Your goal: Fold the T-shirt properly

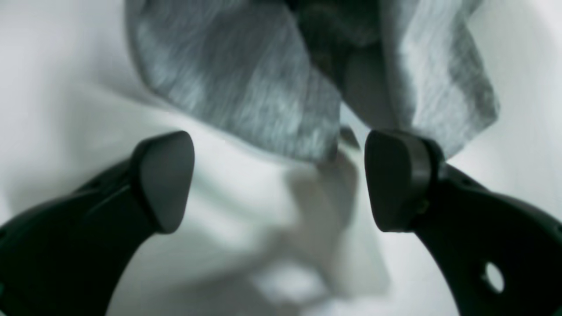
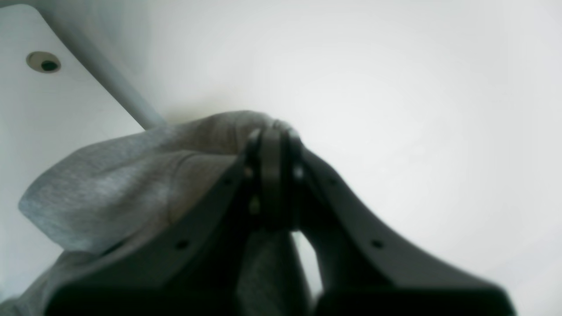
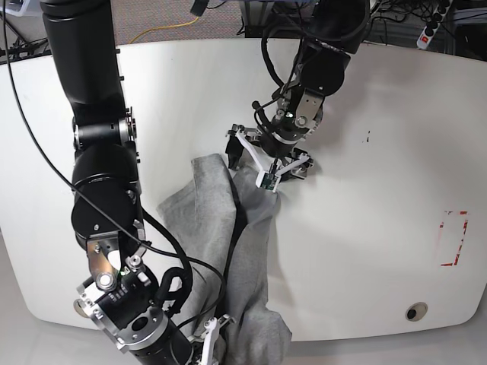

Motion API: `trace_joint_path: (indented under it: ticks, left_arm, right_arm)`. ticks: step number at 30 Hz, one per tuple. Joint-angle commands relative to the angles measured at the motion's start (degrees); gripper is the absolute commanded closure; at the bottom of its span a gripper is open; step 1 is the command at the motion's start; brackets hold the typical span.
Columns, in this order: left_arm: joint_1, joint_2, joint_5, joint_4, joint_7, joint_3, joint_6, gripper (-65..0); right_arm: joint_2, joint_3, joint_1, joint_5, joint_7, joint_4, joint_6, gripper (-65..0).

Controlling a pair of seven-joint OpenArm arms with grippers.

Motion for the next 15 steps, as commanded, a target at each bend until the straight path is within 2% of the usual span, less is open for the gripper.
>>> trace_joint_path:
  ticks: [1,7,15]
  left_arm:
    - [-1.01,1.36,-0.29,-0.4,-0.65,0.04,0.06,-57.4]
    - [-3.82,1.62,-0.38,-4.53,-0.74,-0.05,0.06,-56.0]
    - [-6.99,2.85,-0.38,-10.16,-0.74,-0.05,0.06,-29.2]
  right_arm:
    - [0.17,0.49,2.1,0.17,1.8,0.98,-0.42,0.0]
    - [0.17,0.49,2.01,0.17,1.8,0.98,-0.42,0.0]
    - [0.17,0.66,0.87,0.17,1.71,0.98,-0.42,0.0]
